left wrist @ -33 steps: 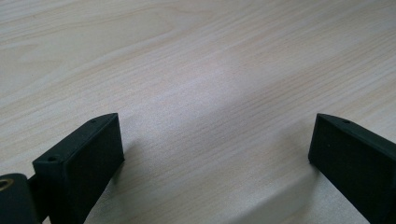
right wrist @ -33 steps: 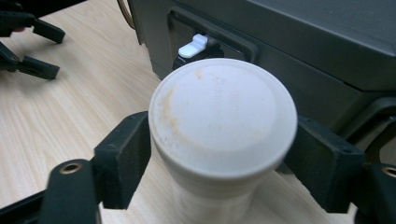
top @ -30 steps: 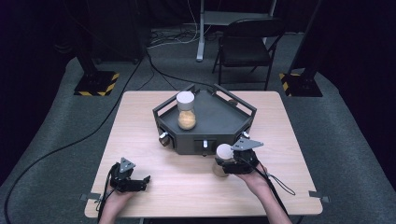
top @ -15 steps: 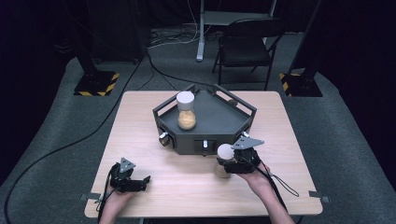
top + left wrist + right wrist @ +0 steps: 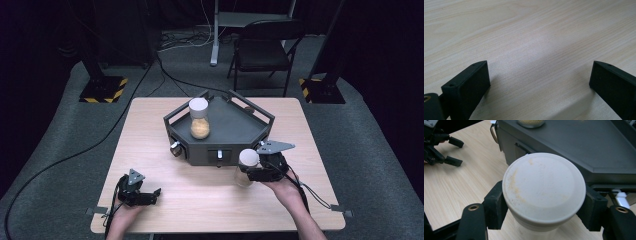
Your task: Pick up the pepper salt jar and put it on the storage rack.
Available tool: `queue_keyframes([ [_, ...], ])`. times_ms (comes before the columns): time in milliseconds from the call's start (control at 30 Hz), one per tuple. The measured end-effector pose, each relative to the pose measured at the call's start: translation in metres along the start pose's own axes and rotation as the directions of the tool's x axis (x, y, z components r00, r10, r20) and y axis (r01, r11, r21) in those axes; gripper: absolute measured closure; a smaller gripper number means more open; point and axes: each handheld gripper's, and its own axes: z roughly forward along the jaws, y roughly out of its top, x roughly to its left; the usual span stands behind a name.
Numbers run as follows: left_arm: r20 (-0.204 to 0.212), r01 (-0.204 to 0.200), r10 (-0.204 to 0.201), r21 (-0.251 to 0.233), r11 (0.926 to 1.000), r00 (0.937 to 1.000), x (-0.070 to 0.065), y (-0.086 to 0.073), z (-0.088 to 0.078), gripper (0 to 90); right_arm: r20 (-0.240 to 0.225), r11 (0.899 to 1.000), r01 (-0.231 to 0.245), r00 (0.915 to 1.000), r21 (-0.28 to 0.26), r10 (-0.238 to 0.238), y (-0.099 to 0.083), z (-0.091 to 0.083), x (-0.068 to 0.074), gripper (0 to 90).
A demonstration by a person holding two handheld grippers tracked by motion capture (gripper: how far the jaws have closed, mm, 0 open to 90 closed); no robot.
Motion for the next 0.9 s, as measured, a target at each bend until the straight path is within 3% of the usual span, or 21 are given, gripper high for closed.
queue_keyframes([
  [533, 0.000, 0.000, 0.000, 0.000, 1.0000, 1.0000, 0.000, 0.000, 0.000, 2.9, 0.029, 0.999, 0.013, 0.9995, -0.052, -0.012, 0.035, -0.030, -0.005, 32.9],
  [900, 0.000, 0.001, -0.001, 0.002, 1.0000, 1.0000, 0.000, 0.001, 0.001, 2.3, 0.046, 0.998, 0.036, 0.9984, -0.056, -0.033, 0.063, -0.037, -0.007, 32.9],
])
